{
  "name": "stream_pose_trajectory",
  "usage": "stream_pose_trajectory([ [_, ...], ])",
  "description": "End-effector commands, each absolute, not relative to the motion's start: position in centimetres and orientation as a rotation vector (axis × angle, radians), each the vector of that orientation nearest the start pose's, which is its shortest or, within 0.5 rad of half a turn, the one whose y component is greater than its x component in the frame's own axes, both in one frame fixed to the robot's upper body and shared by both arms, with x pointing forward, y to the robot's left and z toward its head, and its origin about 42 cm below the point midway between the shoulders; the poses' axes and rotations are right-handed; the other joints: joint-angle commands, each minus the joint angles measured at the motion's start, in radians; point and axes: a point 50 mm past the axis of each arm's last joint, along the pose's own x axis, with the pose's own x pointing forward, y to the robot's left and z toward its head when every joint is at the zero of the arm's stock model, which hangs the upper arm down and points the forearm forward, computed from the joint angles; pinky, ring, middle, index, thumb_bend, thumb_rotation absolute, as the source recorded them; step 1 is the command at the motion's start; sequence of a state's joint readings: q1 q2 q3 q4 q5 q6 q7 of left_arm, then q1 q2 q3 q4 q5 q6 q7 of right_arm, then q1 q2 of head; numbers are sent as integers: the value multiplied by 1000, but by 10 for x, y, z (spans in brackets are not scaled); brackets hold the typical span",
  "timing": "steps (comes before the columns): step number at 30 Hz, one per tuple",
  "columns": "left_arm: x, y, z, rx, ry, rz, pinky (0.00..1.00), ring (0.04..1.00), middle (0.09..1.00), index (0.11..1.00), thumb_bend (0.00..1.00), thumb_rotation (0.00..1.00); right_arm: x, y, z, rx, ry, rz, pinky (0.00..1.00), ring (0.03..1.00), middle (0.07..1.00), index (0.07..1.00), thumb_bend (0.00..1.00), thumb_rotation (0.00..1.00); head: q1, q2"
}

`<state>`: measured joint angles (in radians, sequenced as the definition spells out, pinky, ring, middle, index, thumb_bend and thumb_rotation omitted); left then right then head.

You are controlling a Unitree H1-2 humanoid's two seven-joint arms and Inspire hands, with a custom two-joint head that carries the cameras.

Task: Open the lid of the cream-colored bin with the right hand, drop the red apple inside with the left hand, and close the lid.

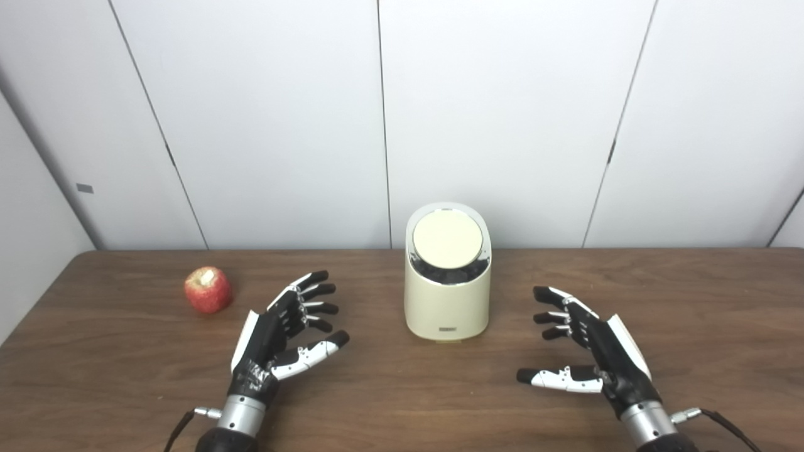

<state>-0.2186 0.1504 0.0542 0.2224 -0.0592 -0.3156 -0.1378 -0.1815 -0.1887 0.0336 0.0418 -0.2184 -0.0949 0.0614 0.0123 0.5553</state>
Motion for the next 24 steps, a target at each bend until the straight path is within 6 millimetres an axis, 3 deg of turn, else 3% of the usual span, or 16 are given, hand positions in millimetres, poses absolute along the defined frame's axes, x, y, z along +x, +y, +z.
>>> stream_pose_trajectory([
  [1, 352, 259, 130, 100, -321, -118, 553, 676, 785, 851, 695, 101, 347, -245, 170, -406, -335, 121, 642, 743, 849, 846, 702, 127, 1, 0],
  [8, 352, 259, 130, 97, -321, -119, 547, 670, 779, 849, 700, 105, 358, -244, 188, -436, -375, 130, 641, 762, 863, 869, 731, 192, -1, -3],
  [15, 354, 259, 129, 100, -323, -122, 555, 672, 780, 854, 681, 98, 382, -242, 217, -517, -401, 122, 676, 826, 902, 923, 804, 382, 0, -9],
  [18, 354, 260, 129, 104, -324, -123, 552, 670, 777, 852, 688, 104, 390, -239, 231, -511, -421, 114, 710, 837, 903, 921, 821, 389, 0, -9],
  [24, 354, 260, 130, 113, -326, -121, 550, 672, 783, 852, 694, 119, 408, -227, 264, -531, -476, 113, 683, 834, 896, 901, 825, 365, 0, -11],
])
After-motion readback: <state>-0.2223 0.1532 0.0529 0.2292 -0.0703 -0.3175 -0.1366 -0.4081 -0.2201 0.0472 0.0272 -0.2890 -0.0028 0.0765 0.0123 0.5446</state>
